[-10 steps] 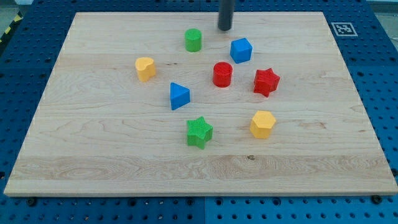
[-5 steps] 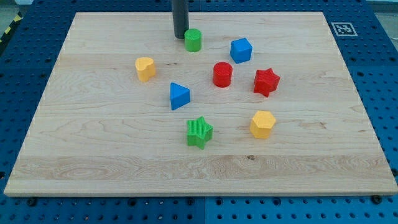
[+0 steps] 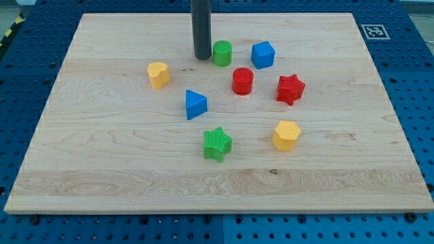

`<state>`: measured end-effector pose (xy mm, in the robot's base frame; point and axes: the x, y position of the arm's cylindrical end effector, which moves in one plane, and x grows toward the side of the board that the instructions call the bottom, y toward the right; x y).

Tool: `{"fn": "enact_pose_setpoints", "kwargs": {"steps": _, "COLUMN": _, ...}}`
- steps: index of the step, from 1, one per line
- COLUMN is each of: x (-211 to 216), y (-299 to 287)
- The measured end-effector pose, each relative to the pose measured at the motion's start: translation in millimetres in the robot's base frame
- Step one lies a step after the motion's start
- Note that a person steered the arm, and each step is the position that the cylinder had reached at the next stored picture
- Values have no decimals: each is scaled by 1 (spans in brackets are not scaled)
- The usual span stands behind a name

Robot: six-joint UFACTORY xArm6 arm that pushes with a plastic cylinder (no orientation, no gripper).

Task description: Push the green circle towards the center right along with blue cube

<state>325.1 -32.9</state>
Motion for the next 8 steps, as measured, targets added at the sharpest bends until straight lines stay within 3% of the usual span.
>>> {"fn": "enact_pose_setpoints", "kwargs": {"steps": 4, "x": 13, "y": 3}}
{"fn": "enact_pose_setpoints", "kwargs": {"steps": 6, "x": -6, "y": 11}}
{"fn": "enact_pose_setpoints", "kwargs": {"steps": 8, "x": -20, "y": 55}}
